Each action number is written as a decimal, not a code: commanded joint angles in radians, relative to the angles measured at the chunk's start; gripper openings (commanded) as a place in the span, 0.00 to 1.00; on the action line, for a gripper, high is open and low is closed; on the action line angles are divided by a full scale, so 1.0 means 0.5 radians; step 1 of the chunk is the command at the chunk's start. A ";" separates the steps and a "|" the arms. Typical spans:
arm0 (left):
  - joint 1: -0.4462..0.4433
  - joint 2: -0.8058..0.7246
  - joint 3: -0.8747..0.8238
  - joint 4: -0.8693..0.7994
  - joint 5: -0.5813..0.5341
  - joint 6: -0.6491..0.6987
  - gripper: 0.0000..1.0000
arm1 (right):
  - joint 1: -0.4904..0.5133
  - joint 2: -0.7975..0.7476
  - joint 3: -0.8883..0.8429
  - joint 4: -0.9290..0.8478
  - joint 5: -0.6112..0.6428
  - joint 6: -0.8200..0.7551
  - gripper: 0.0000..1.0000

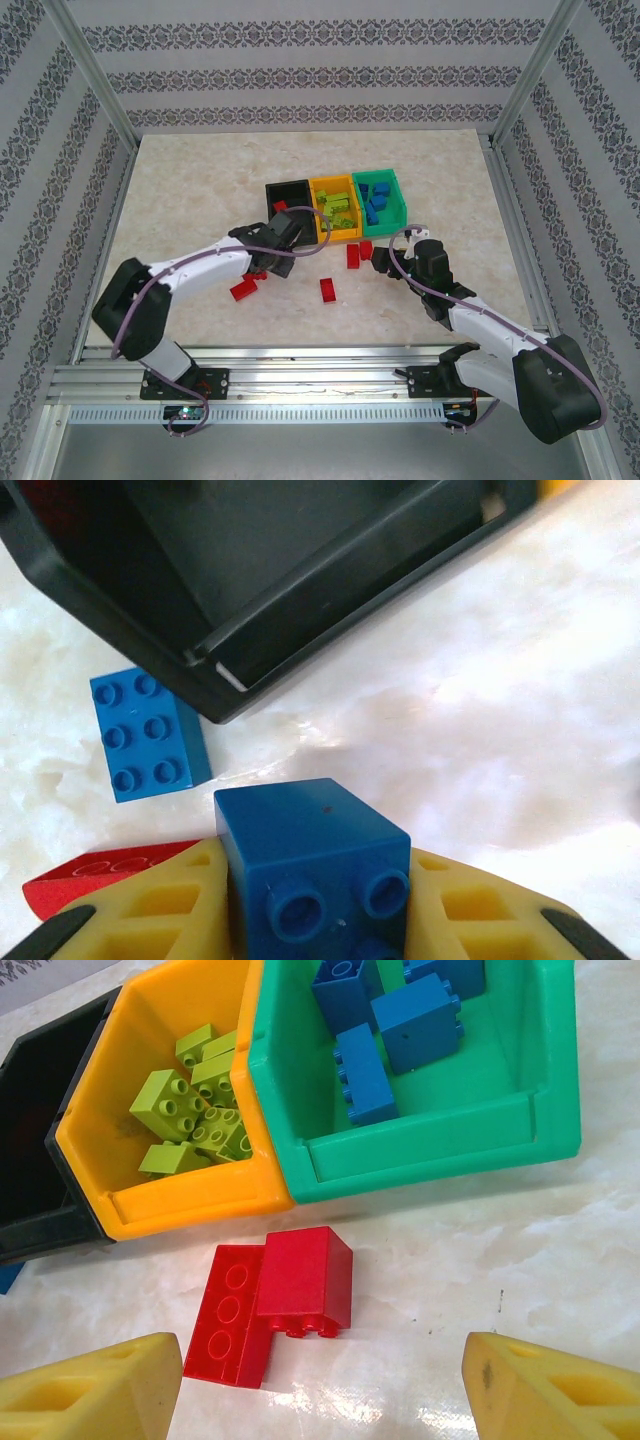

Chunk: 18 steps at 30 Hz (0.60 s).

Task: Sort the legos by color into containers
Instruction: Pick up the lego from the center of the table, then place the lego in the container.

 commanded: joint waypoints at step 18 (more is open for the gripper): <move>-0.026 1.022 1.493 0.456 0.656 -0.474 0.31 | -0.576 0.245 -0.124 0.482 -0.431 0.505 0.74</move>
